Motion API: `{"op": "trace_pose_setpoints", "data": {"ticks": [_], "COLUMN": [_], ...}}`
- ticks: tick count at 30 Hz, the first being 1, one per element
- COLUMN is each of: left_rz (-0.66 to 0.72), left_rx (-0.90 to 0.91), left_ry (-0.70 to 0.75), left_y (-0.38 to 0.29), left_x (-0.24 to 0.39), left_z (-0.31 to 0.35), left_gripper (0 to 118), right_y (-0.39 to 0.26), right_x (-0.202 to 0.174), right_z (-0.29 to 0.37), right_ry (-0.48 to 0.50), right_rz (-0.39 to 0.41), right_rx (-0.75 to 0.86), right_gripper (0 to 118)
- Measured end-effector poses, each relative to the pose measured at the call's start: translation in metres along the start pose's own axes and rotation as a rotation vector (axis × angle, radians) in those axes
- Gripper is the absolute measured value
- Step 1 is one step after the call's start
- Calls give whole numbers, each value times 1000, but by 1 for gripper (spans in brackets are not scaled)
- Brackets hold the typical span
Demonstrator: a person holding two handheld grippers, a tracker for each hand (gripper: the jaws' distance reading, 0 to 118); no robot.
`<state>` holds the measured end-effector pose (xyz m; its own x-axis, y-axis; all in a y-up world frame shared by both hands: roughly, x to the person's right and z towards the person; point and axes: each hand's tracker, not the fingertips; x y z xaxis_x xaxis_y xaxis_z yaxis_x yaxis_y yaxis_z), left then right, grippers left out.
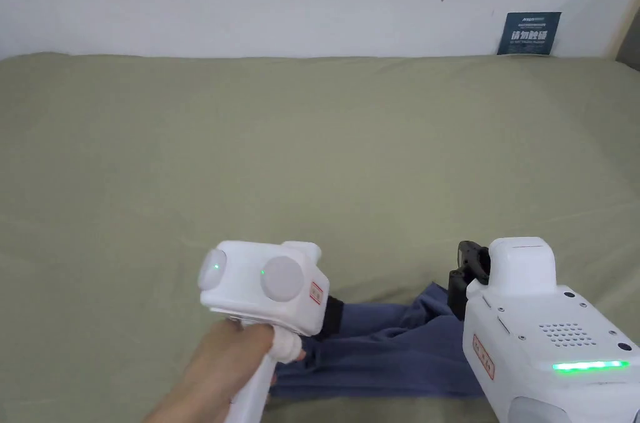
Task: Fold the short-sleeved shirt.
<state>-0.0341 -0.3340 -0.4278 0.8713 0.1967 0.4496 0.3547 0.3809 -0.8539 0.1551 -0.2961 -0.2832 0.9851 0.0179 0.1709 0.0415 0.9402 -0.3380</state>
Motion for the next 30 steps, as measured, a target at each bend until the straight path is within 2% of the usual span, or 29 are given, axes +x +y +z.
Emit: {"op": "trace_pose_setpoints", "data": {"ticks": [1,3,7,8,9,10,11,12,17,20,24,27,30], "left_rz": [4,64,223,239,262,281,289,305,336,318,295,266,363], "left_rx": [9,76,146,170,179,202,232,241,131,87,-2,-29,-32], "left_ry": [-44,-143,-304,-345,-353,-349,-362,-304,-355,-381,-519,-470,-575], "left_y": [1,-2,0,-12,-16,-20,-25,-28,-27,-17,-15,-23,-21], "left_x": [1,-2,-43,-41,-52,-62,-72,-86,-108,-92,-46,-24,-48], "left_z": [-9,-11,4,28,37,44,48,51,17,-16,-54,-83,-79], "left_gripper": [118,106,104,97,82,54,0,0,0,0,0,0,0], "right_y": [-2,-4,-6,-6,-6,-5,-5,-5,-5,-6,-8,-9,-10], "right_x": [1,3,5,6,6,6,6,5,4,5,6,5,4], "right_z": [-1,-3,-5,-6,-6,-7,-9,-10,-14,-16,-19,-23,-23], "right_ry": [-2,-8,-8,-7,-4,-3,-3,-4,1,2,0,4,7], "right_rz": [-2,2,-3,-9,-16,-18,-17,-16,-17,-27,-18,12,19], "right_rx": [-6,-22,-33,-32,-30,-31,-29,-28,-32,-42,-52,-66,-68], "right_gripper": [0,0,0,0,0,0,0,0,0,0,0,0,0]}}
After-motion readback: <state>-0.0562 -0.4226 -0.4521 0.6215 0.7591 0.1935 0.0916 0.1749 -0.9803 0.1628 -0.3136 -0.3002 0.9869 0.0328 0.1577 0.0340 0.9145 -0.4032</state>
